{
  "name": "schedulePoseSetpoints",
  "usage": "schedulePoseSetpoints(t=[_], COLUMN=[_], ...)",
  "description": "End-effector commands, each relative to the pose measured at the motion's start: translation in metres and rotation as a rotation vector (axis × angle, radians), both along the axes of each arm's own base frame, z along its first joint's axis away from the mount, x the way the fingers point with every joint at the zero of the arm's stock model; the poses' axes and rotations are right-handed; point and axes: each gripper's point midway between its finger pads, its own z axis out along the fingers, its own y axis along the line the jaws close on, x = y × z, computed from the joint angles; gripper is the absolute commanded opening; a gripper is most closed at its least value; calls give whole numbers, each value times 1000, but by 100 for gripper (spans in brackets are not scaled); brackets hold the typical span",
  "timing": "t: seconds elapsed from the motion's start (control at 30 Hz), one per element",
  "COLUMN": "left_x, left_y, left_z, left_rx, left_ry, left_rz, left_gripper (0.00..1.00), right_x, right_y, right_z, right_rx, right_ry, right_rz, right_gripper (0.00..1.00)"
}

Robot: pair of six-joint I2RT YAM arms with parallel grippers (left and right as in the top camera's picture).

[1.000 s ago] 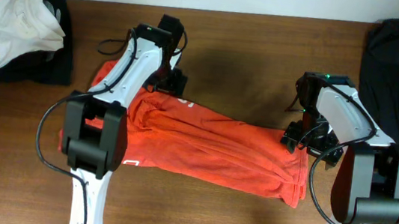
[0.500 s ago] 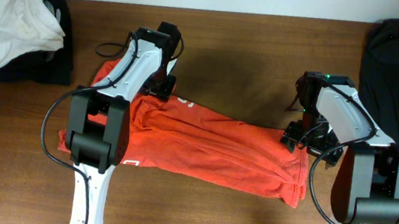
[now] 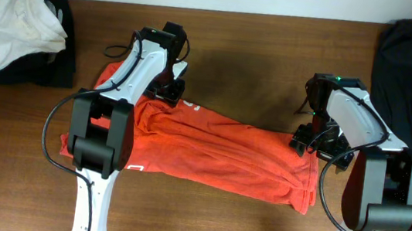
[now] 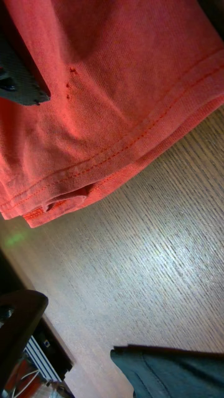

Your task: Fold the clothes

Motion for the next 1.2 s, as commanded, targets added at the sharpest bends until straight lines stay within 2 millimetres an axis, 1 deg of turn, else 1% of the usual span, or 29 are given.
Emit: schedulePoseSetpoints(t=[0.0, 0.1, 0.2, 0.4, 0.43, 0.47, 0.53, 0.6, 0.7, 0.73, 0.77, 0.8, 0.83, 0.87, 0.93, 0.97, 1.0, 1.03, 1.1, 1.13, 1.17], left_x=[11, 17, 19, 12, 12, 12, 12, 15, 23, 24, 25, 22, 17, 12, -2, -10, -18, -23, -30, -36, -42], left_y=[10, 8, 16, 17, 17, 17, 17, 21, 20, 20, 20, 27, 35, 40, 51, 62, 81, 91, 98, 105, 112], left_z=[1, -4, -5, -5, -5, -5, -5, -3, 13, 21, 34, 50, 60, 65, 68, 70, 75, 77, 78, 79, 81], left_rx=[68, 66, 107, 113, 113, 113, 114, 135, 131, 126, 121, 142, 167, 183, 217, 264, 343, 375, 388, 400, 413], left_ry=[-42, -55, -63, -33, -33, -34, -36, -55, -107, -124, -149, -173, -176, -168, -118, -98, -92, -80, -49, -20, 5], left_rz=[-24, -70, -75, -78, -77, -77, -73, -10, 91, 116, 153, 207, 239, 255, 287, 334, 407, 429, 438, 445, 463], left_gripper=[59, 59, 59, 57, 49, 33, 27, 0, 0, 0, 0, 1, 1, 0, 1, 0, 1, 1, 1, 0, 0], right_x=[-1, -1, 0, 1, 1, 1, 2, 3, 4, 6, 7, 8, 9, 10, 12, 12, 11, 11, 10, 8, 5], right_y=[-5, -5, -5, -5, -5, -5, -5, -5, -4, -4, -4, -4, -4, -4, -3, -2, 0, 1, 0, 1, 4], right_z=[3, 3, 3, 3, 3, 2, 2, 2, 2, 1, 1, 0, 0, 0, -1, -1, -2, -4, -8, -13, -18], right_rx=[-20, -19, -20, -19, -19, -19, -19, -19, -19, -18, -18, -18, -18, -18, -14, -7, 6, 8, 8, 13, 30], right_ry=[-9, -8, -9, -14, -15, -17, -20, -23, -30, -35, -42, -47, -51, -54, -61, -62, -61, -62, -63, -61, -59], right_rz=[-5, -2, -2, -1, -2, -2, -2, -2, -2, -1, -1, -2, -2, -2, -3, -5, -8, -9, -9, -10, -15], right_gripper=[99, 99, 99, 99, 99, 99, 99, 99, 99, 96, 91, 89, 88, 87, 85, 83, 81, 79, 75, 71, 70])
